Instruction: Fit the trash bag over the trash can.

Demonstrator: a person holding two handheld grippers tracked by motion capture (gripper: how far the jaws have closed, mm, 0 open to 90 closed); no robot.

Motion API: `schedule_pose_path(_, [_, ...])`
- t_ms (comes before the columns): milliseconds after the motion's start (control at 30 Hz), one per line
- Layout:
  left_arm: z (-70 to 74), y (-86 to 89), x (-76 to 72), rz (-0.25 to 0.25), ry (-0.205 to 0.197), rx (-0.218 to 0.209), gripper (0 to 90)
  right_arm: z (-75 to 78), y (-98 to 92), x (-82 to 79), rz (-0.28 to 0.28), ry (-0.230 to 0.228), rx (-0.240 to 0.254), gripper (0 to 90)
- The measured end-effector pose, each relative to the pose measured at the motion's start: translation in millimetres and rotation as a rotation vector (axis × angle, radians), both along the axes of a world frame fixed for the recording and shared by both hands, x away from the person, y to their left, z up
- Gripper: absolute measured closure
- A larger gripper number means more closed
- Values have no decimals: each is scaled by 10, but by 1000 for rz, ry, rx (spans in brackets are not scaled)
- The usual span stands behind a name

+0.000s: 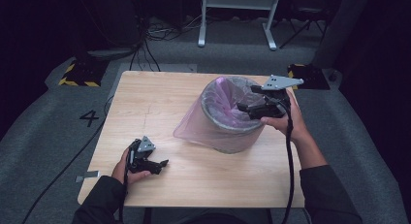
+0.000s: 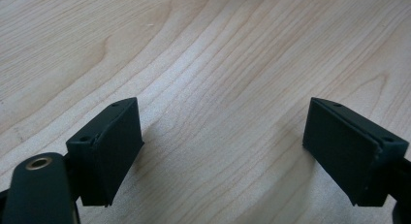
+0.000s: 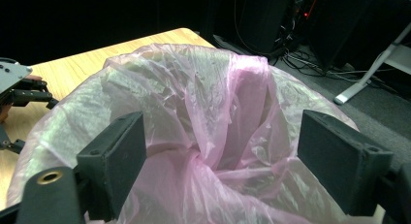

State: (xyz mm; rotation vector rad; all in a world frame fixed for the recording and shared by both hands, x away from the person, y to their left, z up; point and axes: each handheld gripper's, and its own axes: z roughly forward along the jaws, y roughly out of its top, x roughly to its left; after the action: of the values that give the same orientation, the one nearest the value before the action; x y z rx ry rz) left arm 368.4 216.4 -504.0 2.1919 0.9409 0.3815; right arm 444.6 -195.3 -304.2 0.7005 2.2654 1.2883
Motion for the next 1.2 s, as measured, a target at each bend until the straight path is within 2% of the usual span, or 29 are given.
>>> schedule_pose_path(300, [0,0,0,0,0,0,139,11,-97,-115,-6,-19,-11,183])
schedule_pose_path(433, [0,0,0,0,0,0,138,45,-138,-175,-12,-45,-22,190])
schedule_pose_path(933, [0,0,0,0,0,0,139,59,-164,-342,3,-60,-86,190])
schedule_pose_path(1200, [0,0,0,0,0,0,139,35,-211,-427,8,-62,-94,190])
